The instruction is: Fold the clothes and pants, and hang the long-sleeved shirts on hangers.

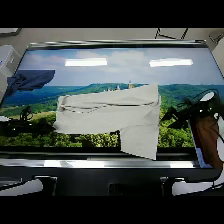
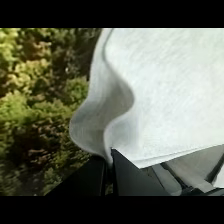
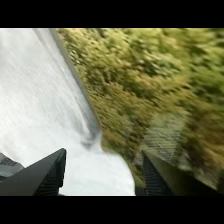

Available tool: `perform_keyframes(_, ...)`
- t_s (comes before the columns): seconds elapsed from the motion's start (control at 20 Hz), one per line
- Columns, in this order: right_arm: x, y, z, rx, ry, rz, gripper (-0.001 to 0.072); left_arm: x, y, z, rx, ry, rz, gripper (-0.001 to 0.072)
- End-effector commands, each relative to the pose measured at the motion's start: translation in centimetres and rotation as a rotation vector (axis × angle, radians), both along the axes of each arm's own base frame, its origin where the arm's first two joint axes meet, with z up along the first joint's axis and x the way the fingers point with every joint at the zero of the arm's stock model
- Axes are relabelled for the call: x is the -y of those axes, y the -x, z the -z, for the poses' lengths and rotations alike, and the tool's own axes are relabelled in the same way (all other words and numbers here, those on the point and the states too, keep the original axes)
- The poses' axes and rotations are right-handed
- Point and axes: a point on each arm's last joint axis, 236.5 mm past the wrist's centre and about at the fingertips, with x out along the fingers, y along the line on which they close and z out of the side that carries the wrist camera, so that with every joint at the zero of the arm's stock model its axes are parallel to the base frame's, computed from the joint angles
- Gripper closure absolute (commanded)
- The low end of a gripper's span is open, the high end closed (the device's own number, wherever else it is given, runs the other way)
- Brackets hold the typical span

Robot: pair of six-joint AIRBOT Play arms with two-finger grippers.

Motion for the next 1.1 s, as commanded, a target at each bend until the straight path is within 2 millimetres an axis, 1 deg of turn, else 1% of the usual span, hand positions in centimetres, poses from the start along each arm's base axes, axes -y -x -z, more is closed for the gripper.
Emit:
perform_keyframes(0.0, -2.5, -1.2, 1.9, 0.057, -0.028, 0.026, 0.0176, 0.3, -0.5, -1.4, 0.046, -0.019, 0.015, 0.0687)
perform_keyframes(0.05, -3.7, -1.1, 2.3, 0.051, -0.031, 0.000, 0.0176, 0.6, -0.6, -1.7, 0.055, -0.021, 0.023, 0.0687)
perform_keyframes(0.1, -4.7, -1.2, 2.7, 0.053, -0.028, -0.023, 0.0198, 0.9, -0.6, -1.9, 0.062, -0.022, 0.028, 0.0687)
perform_keyframes(0.15, -5.5, -1.5, 2.9, 0.066, -0.019, -0.041, 0.0372, 1.1, -0.7, -2.1, 0.069, -0.023, 0.033, 0.0687)
perform_keyframes(0.2, -6.1, -1.7, 2.6, 0.074, -0.020, -0.052, 0.0620, 1.1, -0.9, -2.5, 0.081, -0.029, 0.037, 0.0687)
perform_keyframes(0.25, -6.4, -2.0, 1.7, 0.082, -0.029, -0.074, 0.0662, 0.9, -1.3, -3.2, 0.105, -0.040, 0.036, 0.0687)
perform_keyframes(0.3, -6.4, -2.6, 0.0, 0.110, -0.034, -0.098, 0.0662, 0.4, -2.3, -4.7, 0.154, -0.065, 0.037, 0.0687)
perform_keyframes(0.35, -6.0, -4.0, -2.4, 0.177, -0.021, -0.120, 0.0662, -0.3, -4.0, -7.5, 0.242, -0.103, 0.032, 0.0688)
perform_keyframes(0.4, -5.2, -6.2, -5.9, 0.295, 0.023, -0.139, 0.0663, -1.0, -6.0, -11.5, 0.359, -0.149, 0.020, 0.0688)
perform_keyframes(0.45, -4.6, -8.6, -10.5, 0.439, 0.072, -0.151, 0.0663, -2.0, -8.3, -17.3, 0.517, -0.219, -0.002, 0.0688)
perform_keyframes(0.5, -3.8, -11.1, -17.0, 0.635, 0.142, -0.170, 0.0663, -2.9, -10.0, -24.8, 0.703, -0.299, -0.042, 0.0688)
perform_keyframes(0.55, -2.9, -12.8, -24.8, 0.860, 0.234, -0.178, 0.0663, -3.6, -10.5, -32.8, 0.894, -0.386, -0.086, 0.0688)
perform_keyframes(0.6, -1.9, -13.4, -32.9, 1.079, 0.343, -0.157, 0.0662, -3.8, -9.7, -41.3, 1.099, -0.481, -0.128, 0.0688)
perform_keyframes(0.65, -0.4, -12.6, -42.3, 1.322, 0.489, -0.105, 0.0662, -3.6, -7.4, -49.9, 1.308, -0.573, -0.184, 0.0688)
perform_keyframes(0.7, 0.6, -10.1, -50.2, 1.516, 0.607, -0.046, 0.0662, -2.8, -4.1, -57.1, 1.490, -0.646, -0.236, 0.0688)
perform_keyframes(0.75, 1.2, -6.1, -57.0, 1.682, 0.715, 0.014, 0.0662, -1.7, -0.8, -62.0, 1.625, -0.688, -0.271, 0.0687)
perform_keyframes(0.8, 1.4, -2.2, -61.1, 1.788, 0.788, 0.057, 0.0662, -0.3, 2.7, -65.5, 1.728, -0.719, -0.287, 0.0687)
perform_keyframes(0.85, 1.4, 1.6, -63.7, 1.854, 0.843, 0.083, 0.0662, 0.9, 5.4, -67.4, 1.794, -0.738, -0.292, 0.0687)
perform_keyframes(0.9, 1.2, 4.6, -64.8, 1.880, 0.876, 0.091, 0.0662, 2.0, 7.7, -68.5, 1.842, -0.751, -0.297, 0.0687)
perform_keyframes(0.95, 0.9, 7.3, -65.6, 1.899, 0.891, 0.100, 0.0662, 2.8, 9.6, -69.2, 1.874, -0.761, -0.298, 0.0687)
perform_keyframes(1.05, 0.4, 11.3, -66.9, 1.941, 0.912, 0.121, 0.0662, 4.1, 12.3, -70.0, 1.924, -0.773, -0.300, 0.0688)
